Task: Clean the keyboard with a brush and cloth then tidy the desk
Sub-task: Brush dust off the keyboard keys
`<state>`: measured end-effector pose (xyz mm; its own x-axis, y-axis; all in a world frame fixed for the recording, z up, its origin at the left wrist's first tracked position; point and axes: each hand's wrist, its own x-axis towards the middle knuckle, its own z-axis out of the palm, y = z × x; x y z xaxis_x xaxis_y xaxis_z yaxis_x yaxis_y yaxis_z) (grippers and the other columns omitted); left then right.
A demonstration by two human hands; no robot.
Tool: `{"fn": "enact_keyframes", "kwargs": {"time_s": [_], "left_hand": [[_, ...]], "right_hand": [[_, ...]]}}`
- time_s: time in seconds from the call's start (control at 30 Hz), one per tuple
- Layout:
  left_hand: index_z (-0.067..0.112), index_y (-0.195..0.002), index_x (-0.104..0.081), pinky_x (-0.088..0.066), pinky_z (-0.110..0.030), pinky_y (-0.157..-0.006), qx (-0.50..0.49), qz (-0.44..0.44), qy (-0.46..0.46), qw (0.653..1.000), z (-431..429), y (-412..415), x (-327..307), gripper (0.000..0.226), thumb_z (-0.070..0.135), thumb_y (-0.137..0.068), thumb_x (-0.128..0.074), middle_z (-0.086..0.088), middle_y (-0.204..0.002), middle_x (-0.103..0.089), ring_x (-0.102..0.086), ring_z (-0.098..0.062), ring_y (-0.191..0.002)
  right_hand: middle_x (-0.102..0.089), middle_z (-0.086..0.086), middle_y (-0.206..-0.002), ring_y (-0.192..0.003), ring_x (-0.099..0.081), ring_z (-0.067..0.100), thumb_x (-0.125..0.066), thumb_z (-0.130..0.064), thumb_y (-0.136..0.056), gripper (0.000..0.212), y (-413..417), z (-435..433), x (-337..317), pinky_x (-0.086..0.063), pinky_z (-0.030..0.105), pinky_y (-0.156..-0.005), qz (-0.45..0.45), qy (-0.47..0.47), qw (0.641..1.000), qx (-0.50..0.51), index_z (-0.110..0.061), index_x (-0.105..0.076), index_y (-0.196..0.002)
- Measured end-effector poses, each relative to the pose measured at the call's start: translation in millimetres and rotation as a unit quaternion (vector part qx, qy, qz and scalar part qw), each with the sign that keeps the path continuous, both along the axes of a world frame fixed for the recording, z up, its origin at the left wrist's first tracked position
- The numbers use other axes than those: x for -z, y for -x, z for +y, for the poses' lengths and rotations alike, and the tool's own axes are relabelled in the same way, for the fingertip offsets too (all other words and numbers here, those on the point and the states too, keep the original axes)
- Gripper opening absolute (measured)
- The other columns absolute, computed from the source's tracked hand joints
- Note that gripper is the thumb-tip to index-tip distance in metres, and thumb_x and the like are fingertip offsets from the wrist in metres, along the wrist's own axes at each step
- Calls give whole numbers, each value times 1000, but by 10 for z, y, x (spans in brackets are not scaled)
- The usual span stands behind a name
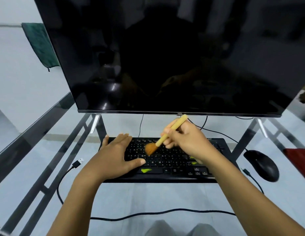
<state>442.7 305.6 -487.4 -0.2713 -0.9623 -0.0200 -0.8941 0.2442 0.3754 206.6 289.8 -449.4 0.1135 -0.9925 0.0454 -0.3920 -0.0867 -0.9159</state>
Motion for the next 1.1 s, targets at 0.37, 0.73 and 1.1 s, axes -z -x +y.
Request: {"fn": "enact_keyframes", "kwargs": {"time_s": [0.37, 0.73, 1.1], "left_hand": [[22, -148, -31, -12, -33, -120, 11, -10, 11, 1000, -21, 242, -98, 58, 45, -96, -44, 6, -158, -24, -16, -13, -147], [18, -153, -15, -4, -36, -121, 108, -46, -41, 992, 21, 784, -227, 97, 74, -79, -46, 2, -161, -9, -2, -14, -148], [22, -153, -9, 3, -34, -120, 109, -11, 27, 994, 107, 1158, -33, 109, 83, -69, -42, 7, -162, -6, 3, -5, -147]], "right_hand": [[-72, 3, -77, -69, -70, 17, -59, -26, -93, 7, 386, 222, 40, -60, 36, -69, 66, 37, 995, 69, -24, -62, -86], [-74, 5, -82, -74, -70, 14, -55, -18, -96, 10, 611, 219, 45, -59, 32, -73, -56, 48, 991, 108, -14, -63, -91], [-72, -9, -70, -68, -68, 8, -57, -26, -95, 9, 958, 226, 43, -58, 29, -72, 81, 102, 974, 188, -22, -58, -87]]}}
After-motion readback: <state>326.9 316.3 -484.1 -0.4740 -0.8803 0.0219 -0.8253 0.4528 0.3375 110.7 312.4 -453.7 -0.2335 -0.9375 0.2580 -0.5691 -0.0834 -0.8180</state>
